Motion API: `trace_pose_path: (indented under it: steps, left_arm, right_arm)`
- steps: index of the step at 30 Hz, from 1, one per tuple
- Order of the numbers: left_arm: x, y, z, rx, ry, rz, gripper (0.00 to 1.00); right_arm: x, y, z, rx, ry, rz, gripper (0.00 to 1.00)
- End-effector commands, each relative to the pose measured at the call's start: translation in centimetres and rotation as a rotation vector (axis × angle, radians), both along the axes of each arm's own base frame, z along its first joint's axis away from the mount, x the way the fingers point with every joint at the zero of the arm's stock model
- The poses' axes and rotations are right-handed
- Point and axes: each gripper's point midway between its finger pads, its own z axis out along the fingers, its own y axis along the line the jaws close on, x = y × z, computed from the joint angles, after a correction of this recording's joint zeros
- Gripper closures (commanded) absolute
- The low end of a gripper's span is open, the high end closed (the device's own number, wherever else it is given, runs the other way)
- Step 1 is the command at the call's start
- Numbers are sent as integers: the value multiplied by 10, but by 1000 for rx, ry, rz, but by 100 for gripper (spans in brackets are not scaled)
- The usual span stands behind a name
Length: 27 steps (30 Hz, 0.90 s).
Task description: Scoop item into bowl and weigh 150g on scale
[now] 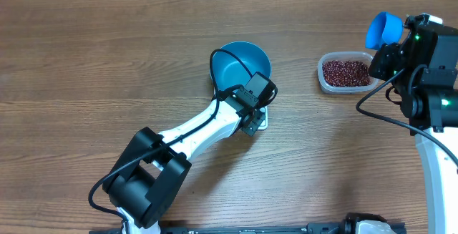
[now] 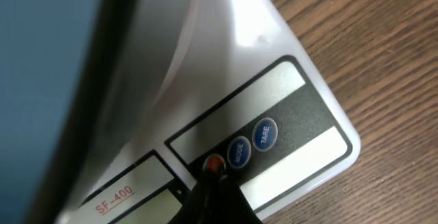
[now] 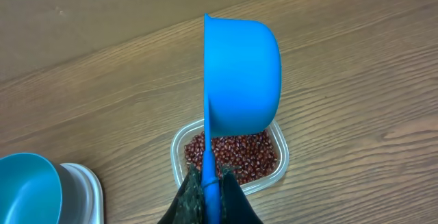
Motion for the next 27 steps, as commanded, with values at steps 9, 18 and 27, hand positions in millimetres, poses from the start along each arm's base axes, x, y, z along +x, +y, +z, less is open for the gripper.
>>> trace_pose_path:
  steps: [9, 18, 27]
  left_arm:
    - [0, 9, -23, 49, 28, 2, 96]
    - [0, 18, -24, 93, 22, 12, 96]
    - [1, 17, -24, 89, 21, 12, 96]
  right_arm:
    - [4, -1, 15, -9, -39, 4, 97]
    - [4, -1, 15, -9, -39, 4, 97]
    - [4, -1, 15, -9, -39, 4, 97]
